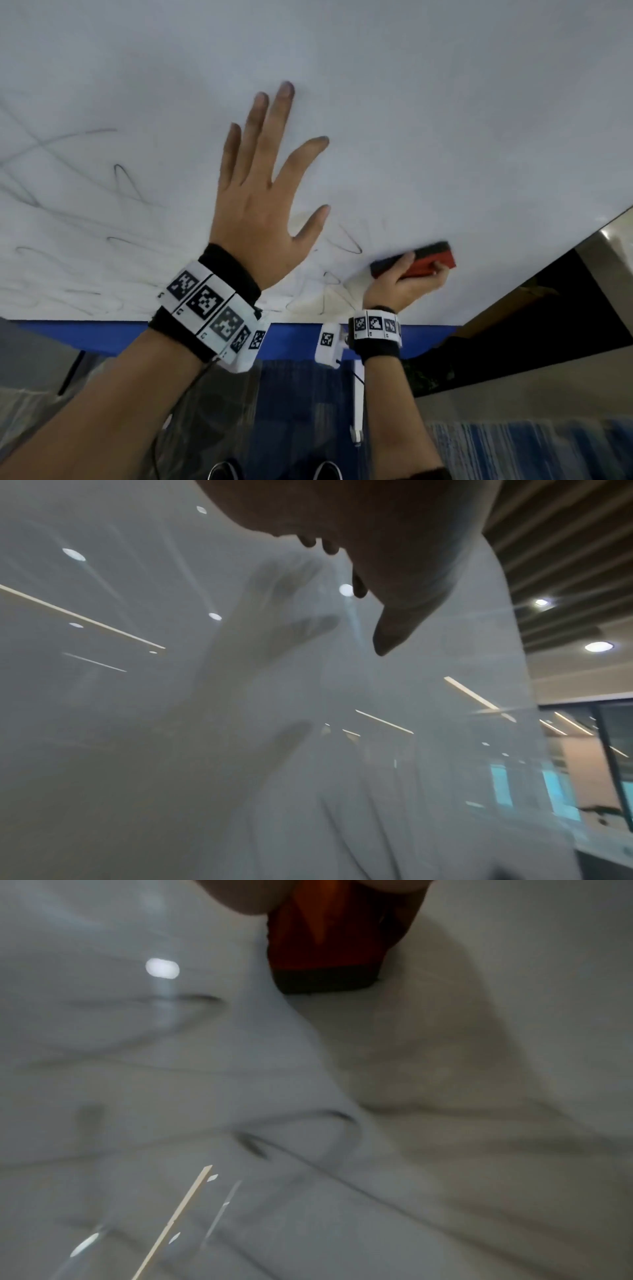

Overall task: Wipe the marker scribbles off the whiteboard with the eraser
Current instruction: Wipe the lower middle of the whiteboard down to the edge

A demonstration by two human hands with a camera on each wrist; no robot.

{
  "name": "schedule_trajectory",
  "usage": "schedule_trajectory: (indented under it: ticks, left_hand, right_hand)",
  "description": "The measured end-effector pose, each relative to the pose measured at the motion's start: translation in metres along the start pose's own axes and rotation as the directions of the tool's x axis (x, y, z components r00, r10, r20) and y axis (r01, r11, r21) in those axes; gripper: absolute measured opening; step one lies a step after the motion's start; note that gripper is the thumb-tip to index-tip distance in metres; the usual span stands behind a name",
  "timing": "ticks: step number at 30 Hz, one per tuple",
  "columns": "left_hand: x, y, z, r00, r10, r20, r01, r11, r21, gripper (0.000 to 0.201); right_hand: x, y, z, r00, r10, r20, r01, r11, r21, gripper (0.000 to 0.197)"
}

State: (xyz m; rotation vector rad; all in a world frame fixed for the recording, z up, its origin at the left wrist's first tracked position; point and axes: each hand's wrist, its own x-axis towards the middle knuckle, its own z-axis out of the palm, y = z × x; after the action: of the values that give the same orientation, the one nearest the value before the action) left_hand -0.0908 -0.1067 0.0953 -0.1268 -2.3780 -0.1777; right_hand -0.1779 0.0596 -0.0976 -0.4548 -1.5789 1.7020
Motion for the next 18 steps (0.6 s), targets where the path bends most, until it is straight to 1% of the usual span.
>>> schedule_trajectory:
  ticks: [1,2,3,4,5,6,7,8,9,10,11,12,13,14,15,16,17,18]
  left_hand:
    - [-0.001,-0.009,-0.005,0.999,-0.035,-0.038,0.035,0.999,0.009,0.059]
    - [-0.002,-0.019,-0.009,0.997,-0.059,-0.055,0.061,0.997,0.040,0.060]
    - [-0.003,-0.027,-0.011,0.996,-0.078,-0.045,0.081,0.993,0.083,0.065]
    - [-0.005,-0.035,-0.012,0.996,-0.089,-0.016,0.091,0.987,0.130,0.071]
    - [-0.006,-0.041,-0.010,0.995,-0.093,0.021,0.088,0.981,0.173,0.078]
    - [-0.008,-0.045,-0.008,0.994,-0.091,0.052,0.080,0.977,0.196,0.085]
    - [-0.009,-0.045,-0.005,0.994,-0.091,0.066,0.076,0.978,0.194,0.089]
    - [-0.010,-0.043,-0.001,0.993,-0.097,0.061,0.084,0.980,0.180,0.091]
    - [-0.009,-0.041,0.002,0.993,-0.107,0.044,0.098,0.981,0.167,0.092]
    - [-0.009,-0.038,0.005,0.993,-0.117,0.028,0.112,0.981,0.158,0.093]
    - [-0.008,-0.036,0.008,0.992,-0.125,0.013,0.122,0.980,0.156,0.093]
    - [-0.008,-0.035,0.011,0.992,-0.130,0.000,0.128,0.980,0.155,0.093]
    - [-0.007,-0.034,0.013,0.991,-0.134,-0.011,0.134,0.979,0.151,0.092]
    - [-0.007,-0.033,0.015,0.990,-0.141,-0.018,0.142,0.980,0.142,0.092]
    - [-0.007,-0.031,0.016,0.989,-0.150,-0.021,0.151,0.980,0.128,0.092]
    - [-0.007,-0.029,0.016,0.987,-0.160,-0.023,0.161,0.981,0.111,0.093]
    - [-0.007,-0.027,0.017,0.985,-0.169,-0.024,0.170,0.981,0.096,0.093]
    - [-0.007,-0.027,0.016,0.985,-0.172,-0.025,0.174,0.981,0.084,0.092]
  right_hand:
    - [-0.004,0.025,-0.006,0.988,0.146,-0.047,-0.145,0.989,0.022,0.051]
    - [-0.004,0.058,-0.012,0.947,0.307,-0.091,-0.306,0.952,0.028,0.051]
    - [-0.004,0.085,-0.020,0.872,0.472,-0.126,-0.471,0.881,0.041,0.047]
    - [0.000,0.115,-0.027,0.770,0.623,-0.137,-0.620,0.782,0.064,0.036]
    - [0.001,0.131,-0.036,0.661,0.748,-0.062,-0.749,0.662,-0.004,0.019]
    - [0.002,0.144,-0.044,0.524,0.852,0.025,-0.848,0.524,-0.076,0.020]
    - [0.004,0.149,-0.050,0.416,0.908,0.047,-0.898,0.418,-0.140,0.033]
    - [0.006,0.151,-0.053,0.335,0.940,0.058,-0.932,0.340,-0.128,0.038]
    - [0.006,0.142,-0.053,0.299,0.952,0.067,-0.948,0.304,-0.091,0.039]
    - [0.006,0.134,-0.049,0.305,0.950,0.058,-0.950,0.308,-0.045,0.036]
    - [0.006,0.120,-0.041,0.302,0.953,0.001,-0.950,0.301,0.083,0.029]
    - [0.008,0.109,-0.033,0.366,0.930,-0.035,-0.916,0.367,0.165,0.025]
    - [0.006,0.088,-0.023,0.503,0.861,-0.080,-0.834,0.508,0.215,0.034]
    - [0.004,0.063,-0.013,0.663,0.739,-0.118,-0.710,0.671,0.213,0.045]
    - [-0.001,0.032,-0.004,0.838,0.537,-0.099,-0.516,0.839,0.174,0.051]
    - [-0.006,0.001,0.007,0.960,0.280,-0.027,-0.275,0.955,0.110,0.051]
    - [-0.013,-0.030,0.017,0.998,0.023,0.064,-0.026,0.999,0.048,0.048]
    - [-0.017,-0.054,0.025,0.967,-0.207,0.147,0.210,0.978,-0.010,0.045]
